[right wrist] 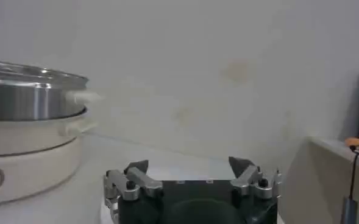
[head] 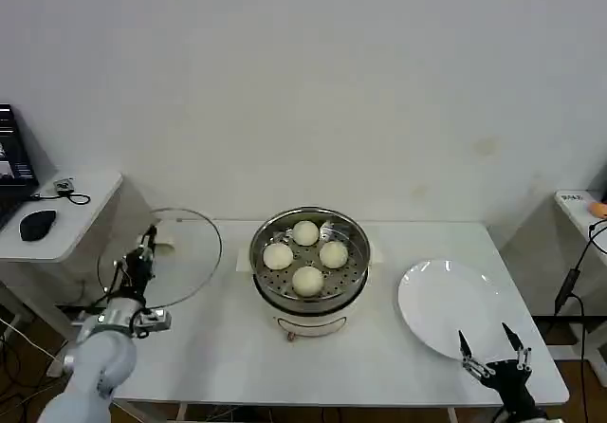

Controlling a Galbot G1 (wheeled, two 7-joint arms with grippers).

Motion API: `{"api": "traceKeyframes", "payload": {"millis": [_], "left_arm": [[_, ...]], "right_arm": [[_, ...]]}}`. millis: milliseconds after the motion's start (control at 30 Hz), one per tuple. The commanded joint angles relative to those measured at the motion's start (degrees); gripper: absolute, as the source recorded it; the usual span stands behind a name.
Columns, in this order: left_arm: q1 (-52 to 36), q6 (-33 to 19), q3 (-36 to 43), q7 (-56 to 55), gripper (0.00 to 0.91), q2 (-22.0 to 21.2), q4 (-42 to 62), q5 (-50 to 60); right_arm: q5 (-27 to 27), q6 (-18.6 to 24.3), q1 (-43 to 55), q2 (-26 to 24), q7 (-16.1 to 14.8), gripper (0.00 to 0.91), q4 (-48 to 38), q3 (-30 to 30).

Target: Take steamed baozi put them in steamer then cover it.

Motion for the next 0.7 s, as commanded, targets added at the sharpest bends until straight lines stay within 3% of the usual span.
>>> {"api": "traceKeyframes", "payload": {"millis": [33,200,400,700], "left_arm": [[-2.6,12.2,7.7,9.3,0.0,4.3,-13.3,-5.2],[-8.7,17.8,16.5,15.9,0.0,2.6,-16.1,-0.3],[-13.3,22.7,21.8,22.6,0.0,-4.5,-16.4,9.0],[-14.3,24.0,26.1,26.2,0.0,-20.7,-10.9,20.5]], "right_arm": [[-1.8,1.0,0.3,0.2,-1.3,0.907,-0.4,-0.8],[-3.6,1.3,0.2,1.5,-1.2,0.907,-0.3,-1.9],[-4.2,1.5,0.1,1.0,-1.0,0.907,-1.0,-2.2],[-5.1,1.1,1.3,0.8,-0.7,0.907,-2.8,-4.0]]}}
